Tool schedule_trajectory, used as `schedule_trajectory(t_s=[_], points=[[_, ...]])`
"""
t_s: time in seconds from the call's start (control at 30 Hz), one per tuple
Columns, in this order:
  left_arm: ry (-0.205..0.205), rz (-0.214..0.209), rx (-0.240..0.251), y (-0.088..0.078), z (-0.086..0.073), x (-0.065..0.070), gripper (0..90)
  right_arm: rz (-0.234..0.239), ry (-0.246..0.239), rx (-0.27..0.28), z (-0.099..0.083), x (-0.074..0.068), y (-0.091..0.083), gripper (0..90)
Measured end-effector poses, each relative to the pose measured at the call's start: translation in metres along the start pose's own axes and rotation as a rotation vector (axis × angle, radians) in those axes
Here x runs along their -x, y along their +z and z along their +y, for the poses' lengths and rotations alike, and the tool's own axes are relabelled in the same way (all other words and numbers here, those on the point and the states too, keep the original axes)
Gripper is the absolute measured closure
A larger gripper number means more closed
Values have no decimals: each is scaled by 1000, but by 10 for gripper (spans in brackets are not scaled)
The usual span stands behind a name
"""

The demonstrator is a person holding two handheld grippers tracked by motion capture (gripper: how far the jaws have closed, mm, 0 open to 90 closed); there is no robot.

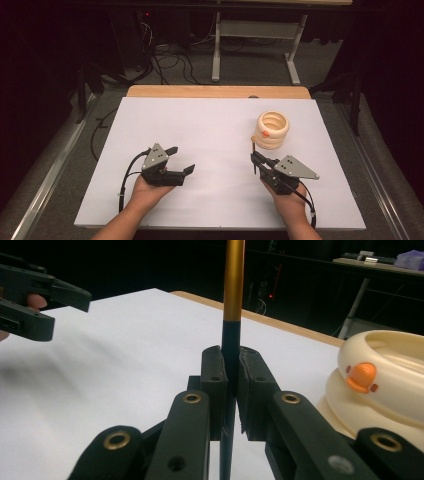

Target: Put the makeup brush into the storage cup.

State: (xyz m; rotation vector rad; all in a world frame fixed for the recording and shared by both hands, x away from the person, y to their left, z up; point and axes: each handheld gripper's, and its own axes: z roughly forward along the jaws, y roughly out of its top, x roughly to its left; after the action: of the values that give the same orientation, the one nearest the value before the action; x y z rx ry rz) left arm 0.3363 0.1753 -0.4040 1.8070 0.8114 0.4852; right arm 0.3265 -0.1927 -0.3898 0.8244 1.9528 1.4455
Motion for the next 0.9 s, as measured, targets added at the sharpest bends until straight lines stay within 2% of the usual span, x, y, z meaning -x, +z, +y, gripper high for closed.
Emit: schedule_trajectory(t_s=[0.13,0.27,0.4,0.47,0.6,0.67,0.77,0.9], points=[[-9,25,0,-3,-5,-4,132,-13,5,3,0,5,-4,850],[-21,31,-12,-3,-10,-8,110,-35,10,12,-1,12,-8,850],[-54,15,-44,0,-14,-11,79,-54,21,18,-1,21,-11,850],[-52,16,-49,1,-14,-11,66,-66,38,14,-2,24,-13,850],[-54,2,-64,3,-16,-10,43,-84,47,18,-3,31,-15,851],[-49,8,-70,3,-15,-10,32,-94,52,16,-4,34,-16,851],[-66,4,-67,2,-15,-11,12,-111,60,13,-5,39,-16,850],[-67,-10,-62,1,-14,-11,6,-126,68,7,-7,43,-17,851]])
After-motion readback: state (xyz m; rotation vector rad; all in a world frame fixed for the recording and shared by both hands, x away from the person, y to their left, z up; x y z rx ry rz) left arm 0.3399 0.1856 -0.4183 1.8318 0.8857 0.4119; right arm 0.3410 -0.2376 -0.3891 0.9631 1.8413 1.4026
